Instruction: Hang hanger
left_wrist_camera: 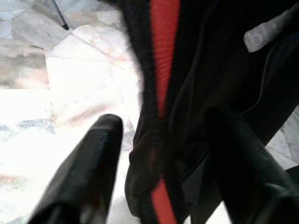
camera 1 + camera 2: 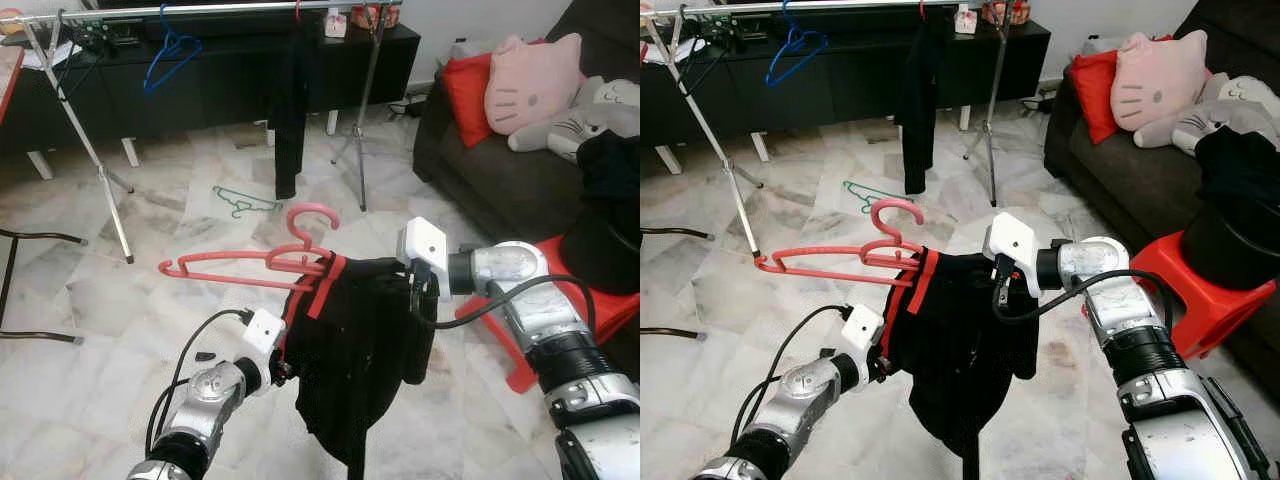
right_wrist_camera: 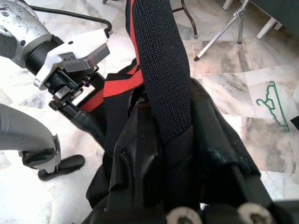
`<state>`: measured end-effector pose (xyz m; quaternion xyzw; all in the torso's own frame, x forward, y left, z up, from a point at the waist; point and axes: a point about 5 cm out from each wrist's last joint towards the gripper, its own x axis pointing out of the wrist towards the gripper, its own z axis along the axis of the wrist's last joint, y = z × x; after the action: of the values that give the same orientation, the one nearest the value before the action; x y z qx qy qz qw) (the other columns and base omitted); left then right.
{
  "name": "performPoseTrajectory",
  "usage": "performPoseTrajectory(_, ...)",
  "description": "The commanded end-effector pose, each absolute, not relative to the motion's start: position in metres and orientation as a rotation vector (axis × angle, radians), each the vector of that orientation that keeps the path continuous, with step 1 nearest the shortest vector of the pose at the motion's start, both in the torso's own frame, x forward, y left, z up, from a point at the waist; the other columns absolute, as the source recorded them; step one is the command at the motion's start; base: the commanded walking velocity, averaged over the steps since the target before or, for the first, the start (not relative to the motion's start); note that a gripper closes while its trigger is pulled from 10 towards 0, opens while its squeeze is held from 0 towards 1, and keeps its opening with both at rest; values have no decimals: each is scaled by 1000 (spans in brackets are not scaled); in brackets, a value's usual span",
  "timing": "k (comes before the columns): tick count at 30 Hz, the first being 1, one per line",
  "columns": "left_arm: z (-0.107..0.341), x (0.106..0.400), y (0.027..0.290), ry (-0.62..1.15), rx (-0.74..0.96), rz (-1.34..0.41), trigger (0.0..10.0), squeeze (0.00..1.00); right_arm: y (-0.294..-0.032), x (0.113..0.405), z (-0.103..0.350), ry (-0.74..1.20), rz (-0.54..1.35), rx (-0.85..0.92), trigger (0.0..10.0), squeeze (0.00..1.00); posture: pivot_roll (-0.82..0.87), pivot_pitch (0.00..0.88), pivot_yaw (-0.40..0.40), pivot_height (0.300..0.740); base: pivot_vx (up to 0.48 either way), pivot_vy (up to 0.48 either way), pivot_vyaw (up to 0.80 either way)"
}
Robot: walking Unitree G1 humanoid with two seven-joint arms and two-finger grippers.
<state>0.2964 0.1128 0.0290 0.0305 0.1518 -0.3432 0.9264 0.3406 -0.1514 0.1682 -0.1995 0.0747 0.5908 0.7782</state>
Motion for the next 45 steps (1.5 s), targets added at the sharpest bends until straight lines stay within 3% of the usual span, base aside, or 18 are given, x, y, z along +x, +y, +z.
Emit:
performPoseTrajectory(1,29,297,112,313,60,-715,0,0,-154,339,173,139,1274,-439,0,0,-87,48,-98,740,0,0,0)
performPoseTrajectory(38,22,292,114,351,97,-749,0,0,-154,339,172,143,1262,-432,0,0,-87,50,-94,740,0,0,0)
performPoseTrajectory(45,14,295,137,420,181,-589,0,0,-161,336,171,151,1260,-432,0,0,-89,62,-95,740,0,0,0)
